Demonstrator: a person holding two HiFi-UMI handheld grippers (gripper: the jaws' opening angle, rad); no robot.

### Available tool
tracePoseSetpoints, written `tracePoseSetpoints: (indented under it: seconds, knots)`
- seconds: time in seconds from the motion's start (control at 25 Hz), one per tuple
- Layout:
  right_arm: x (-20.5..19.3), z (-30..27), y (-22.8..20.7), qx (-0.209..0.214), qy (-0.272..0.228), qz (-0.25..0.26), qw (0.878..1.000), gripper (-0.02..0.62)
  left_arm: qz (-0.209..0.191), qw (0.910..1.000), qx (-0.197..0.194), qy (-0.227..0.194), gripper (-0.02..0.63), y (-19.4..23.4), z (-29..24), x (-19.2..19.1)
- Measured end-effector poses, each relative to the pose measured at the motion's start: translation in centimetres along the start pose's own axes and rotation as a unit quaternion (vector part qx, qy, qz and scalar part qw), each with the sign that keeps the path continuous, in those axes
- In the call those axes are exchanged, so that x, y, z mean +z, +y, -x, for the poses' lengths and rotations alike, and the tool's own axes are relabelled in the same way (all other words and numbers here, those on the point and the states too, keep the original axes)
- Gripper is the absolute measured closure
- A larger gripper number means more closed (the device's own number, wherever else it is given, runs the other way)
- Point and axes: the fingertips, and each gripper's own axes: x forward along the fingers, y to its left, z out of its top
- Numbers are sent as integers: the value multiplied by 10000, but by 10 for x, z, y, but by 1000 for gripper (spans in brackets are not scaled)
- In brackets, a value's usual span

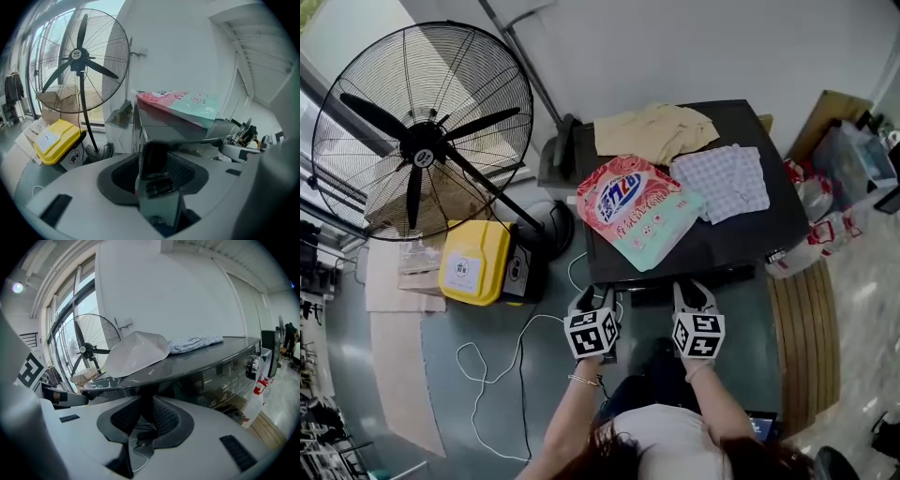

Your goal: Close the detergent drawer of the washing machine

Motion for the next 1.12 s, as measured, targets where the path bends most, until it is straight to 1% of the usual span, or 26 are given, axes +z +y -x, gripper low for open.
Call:
tracePoseSetpoints:
  seconds: [0.36, 0.44, 0.8, 0.88, 1.0, 1.12]
  knots:
    - [0, 1, -1, 121, 75, 21, 9999, 514, -155, 9998, -77, 78, 437, -3, 2, -1]
    - [1, 3, -2, 105, 67, 18, 9999, 514, -181, 9998, -77, 25, 468, -1, 6, 1]
    - [7, 17, 2, 44, -147, 14, 9999, 517, -324, 9992, -124, -193, 511, 1, 24, 12]
    - [10, 22, 6, 62, -225, 68, 9997, 521, -372, 9989, -142, -265, 523, 1, 30, 14]
    - [11, 30, 12, 115, -256, 252, 9993, 546, -450, 9981, -173, -374, 543, 1, 41, 17]
    - [12, 41, 22, 225, -338, 412, 9983, 558, -512, 9972, -234, -491, 555, 1, 54, 20]
